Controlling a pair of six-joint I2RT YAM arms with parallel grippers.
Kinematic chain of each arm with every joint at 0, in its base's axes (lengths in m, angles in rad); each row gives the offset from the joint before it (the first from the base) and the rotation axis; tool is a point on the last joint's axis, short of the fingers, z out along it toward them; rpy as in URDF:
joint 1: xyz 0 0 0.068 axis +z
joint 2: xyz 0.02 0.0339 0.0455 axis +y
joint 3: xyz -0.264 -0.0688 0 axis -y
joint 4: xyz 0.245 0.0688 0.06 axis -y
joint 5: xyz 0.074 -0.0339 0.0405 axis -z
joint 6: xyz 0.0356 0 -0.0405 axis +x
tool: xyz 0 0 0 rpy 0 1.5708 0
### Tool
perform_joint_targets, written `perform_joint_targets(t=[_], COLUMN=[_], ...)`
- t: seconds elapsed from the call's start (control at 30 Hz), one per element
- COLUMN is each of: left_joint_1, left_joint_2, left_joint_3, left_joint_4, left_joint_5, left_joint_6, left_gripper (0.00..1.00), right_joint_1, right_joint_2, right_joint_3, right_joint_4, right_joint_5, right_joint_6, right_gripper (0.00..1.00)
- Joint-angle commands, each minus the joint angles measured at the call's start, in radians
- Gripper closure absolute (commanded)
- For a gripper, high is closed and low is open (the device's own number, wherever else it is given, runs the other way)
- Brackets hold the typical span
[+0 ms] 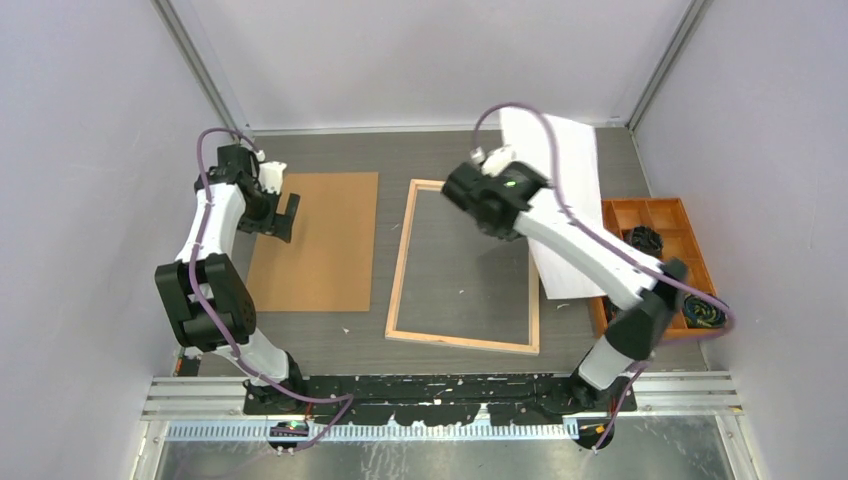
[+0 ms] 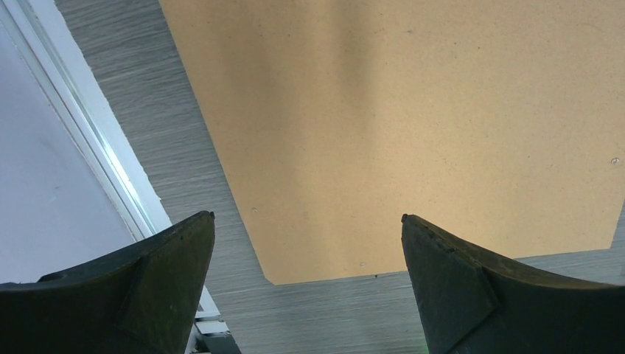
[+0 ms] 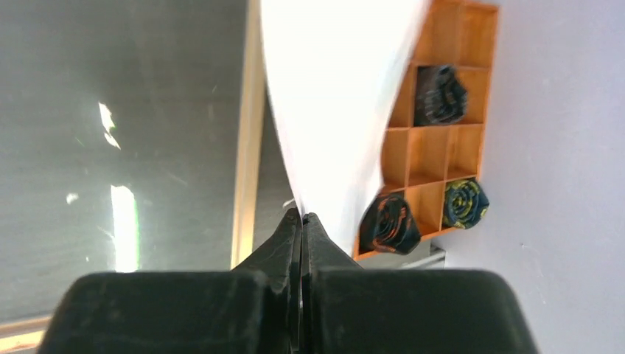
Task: Put the photo into the frame
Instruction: Turn over the photo from the photo frame.
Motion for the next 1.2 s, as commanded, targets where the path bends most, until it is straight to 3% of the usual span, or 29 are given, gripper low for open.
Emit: perform_joint_targets(t=[0.0, 0.2, 0.57, 1.17], left_joint_1=[-0.009, -0.009, -0.010, -0.010], left_joint_2=[-0.043, -0.032, -0.044, -0.019], left_joint_3=[-0.018, -0.031, -0.033, -0.048], left_joint_4=[0.007, 0.024, 0.032, 0.066], left_joint_5=[0.020, 0.009, 0.017, -0.015], left_joint_6=[-0.014, -0.010, -0.004, 0.003], left_gripper=[0.00, 0.00, 0.00, 0.00], right_joint_1=[0.045, 0.044, 0.049, 0.102], right_joint_2=[0.089, 0.177, 0.352, 0.532], right_joint_3=[-0.093, -0.144, -0.054, 0.115], right_joint_4=[0.027, 0.258, 0.437, 0.462], right_joint_5=[-0.177, -0.482, -0.586, -0.631], right_joint_6=[0.097, 0.316, 0.667, 0.389], right_gripper=[0.99, 0.99, 0.99, 0.99])
